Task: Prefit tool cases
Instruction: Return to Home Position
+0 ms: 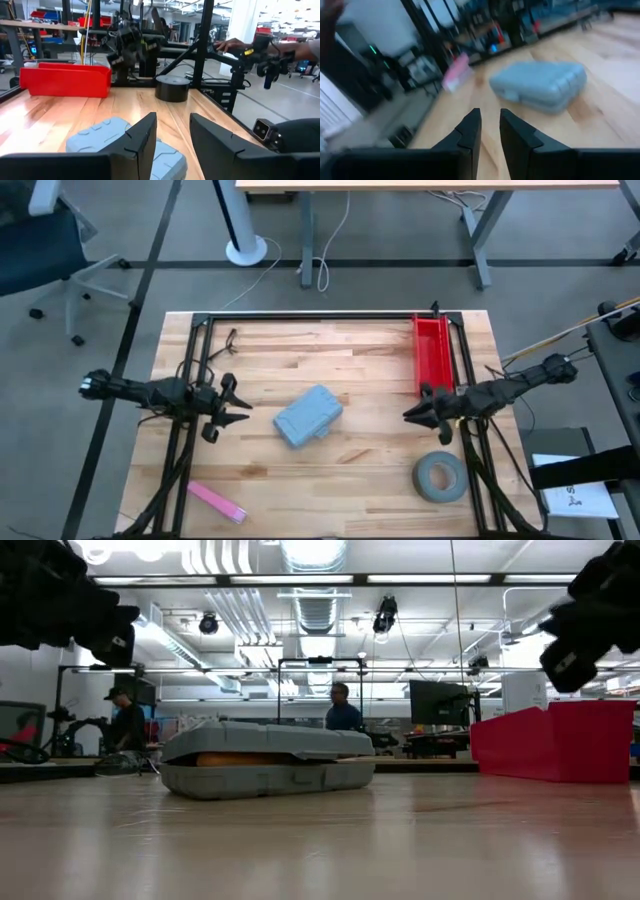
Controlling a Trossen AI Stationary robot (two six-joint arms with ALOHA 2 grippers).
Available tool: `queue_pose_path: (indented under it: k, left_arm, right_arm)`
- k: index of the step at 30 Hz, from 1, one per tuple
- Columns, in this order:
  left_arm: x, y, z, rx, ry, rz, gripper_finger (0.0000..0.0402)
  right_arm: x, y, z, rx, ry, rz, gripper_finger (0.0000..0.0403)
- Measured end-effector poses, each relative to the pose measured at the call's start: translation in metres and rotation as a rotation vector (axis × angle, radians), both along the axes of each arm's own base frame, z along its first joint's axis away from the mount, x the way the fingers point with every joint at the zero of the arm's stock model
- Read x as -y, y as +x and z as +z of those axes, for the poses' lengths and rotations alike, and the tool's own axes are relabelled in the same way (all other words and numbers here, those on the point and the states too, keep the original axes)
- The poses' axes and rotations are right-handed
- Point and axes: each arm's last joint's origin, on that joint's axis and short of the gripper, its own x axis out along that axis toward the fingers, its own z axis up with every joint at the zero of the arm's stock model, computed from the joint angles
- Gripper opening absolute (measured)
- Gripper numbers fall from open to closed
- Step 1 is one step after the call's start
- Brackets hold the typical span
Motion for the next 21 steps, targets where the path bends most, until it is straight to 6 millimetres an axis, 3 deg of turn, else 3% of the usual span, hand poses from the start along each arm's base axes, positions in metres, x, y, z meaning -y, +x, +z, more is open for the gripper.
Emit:
queue_pose_path:
  k: [9,21]
  left_arm:
    - [0.001,0.004,-0.005,-0.059,0.013,0.000,0.0141]
    - [0.002,0.009,-0.010,-0.147,0.031,-0.001,0.0156]
  right_arm:
    - [0.004,-0.008,0.016,0.177,0.066,-0.011,0.0068]
    - [0.017,-0.004,0.010,0.129,0.037,-0.155,0.0062]
